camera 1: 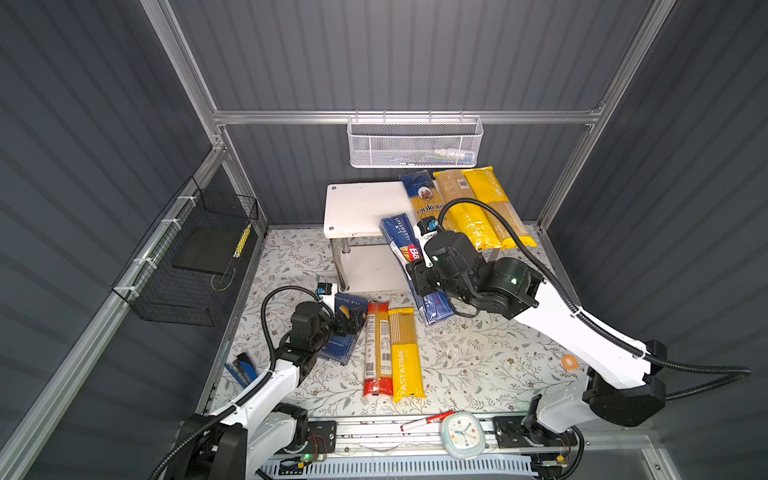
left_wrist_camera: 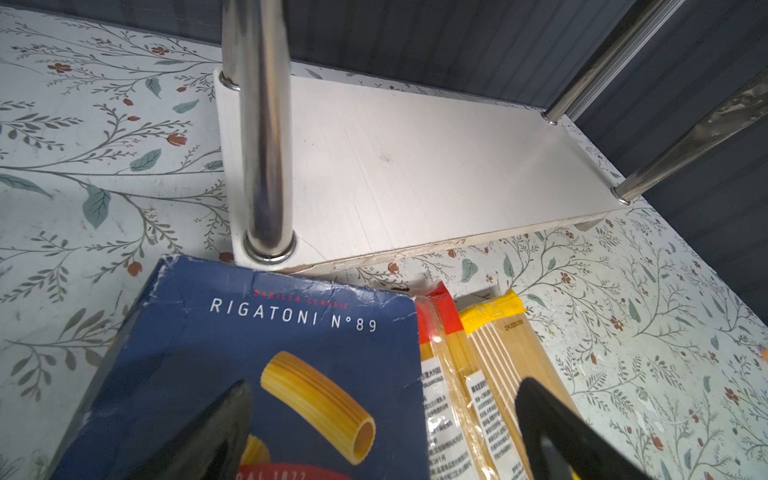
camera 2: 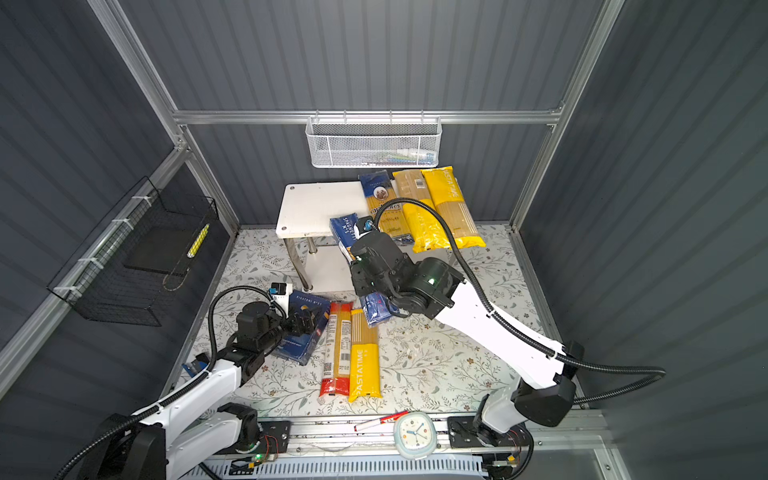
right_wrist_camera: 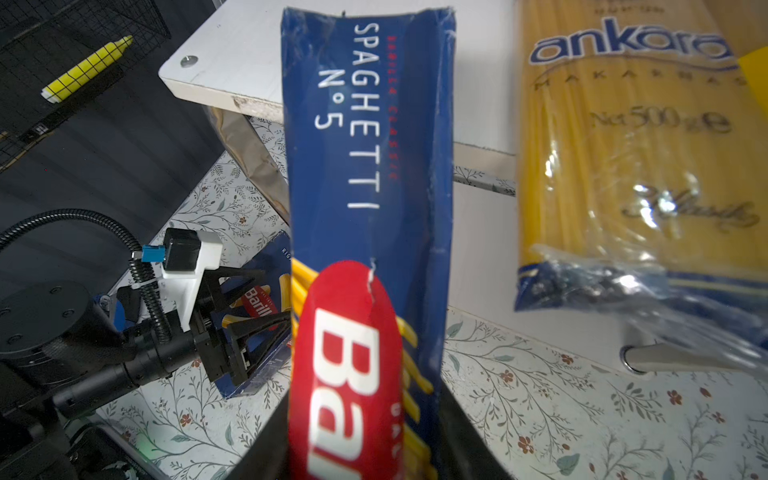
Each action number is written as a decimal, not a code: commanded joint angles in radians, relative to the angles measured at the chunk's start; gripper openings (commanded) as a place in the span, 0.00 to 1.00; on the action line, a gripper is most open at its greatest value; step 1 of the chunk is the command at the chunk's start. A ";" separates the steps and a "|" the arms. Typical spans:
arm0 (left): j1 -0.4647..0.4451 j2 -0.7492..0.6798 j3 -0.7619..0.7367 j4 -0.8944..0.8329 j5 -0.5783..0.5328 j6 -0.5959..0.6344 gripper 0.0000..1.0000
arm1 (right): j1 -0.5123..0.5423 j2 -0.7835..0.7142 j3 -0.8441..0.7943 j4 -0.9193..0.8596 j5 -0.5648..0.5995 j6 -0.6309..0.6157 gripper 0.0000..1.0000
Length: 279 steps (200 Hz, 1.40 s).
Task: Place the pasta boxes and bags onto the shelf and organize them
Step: 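Lift the Barilla box upright and raise it toward the top shelf, then lower the Barilla box onto the top shelf beside the Ankara pack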
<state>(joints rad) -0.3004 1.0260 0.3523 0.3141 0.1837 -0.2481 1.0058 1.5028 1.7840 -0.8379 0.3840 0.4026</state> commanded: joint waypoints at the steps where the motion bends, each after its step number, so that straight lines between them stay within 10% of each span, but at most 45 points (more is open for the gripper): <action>1: -0.002 -0.003 0.013 0.003 0.007 -0.003 1.00 | 0.002 -0.013 0.069 0.094 0.013 -0.021 0.22; 200: -0.002 -0.002 0.013 0.003 0.005 -0.002 0.99 | -0.240 0.347 0.534 0.099 -0.127 -0.067 0.23; 279: -0.002 0.007 0.014 0.006 0.010 -0.004 1.00 | -0.289 0.381 0.534 0.111 -0.152 -0.048 0.39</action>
<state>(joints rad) -0.3004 1.0309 0.3523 0.3141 0.1837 -0.2481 0.7471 1.8771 2.2726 -0.8223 0.2085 0.3565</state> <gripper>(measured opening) 0.995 0.339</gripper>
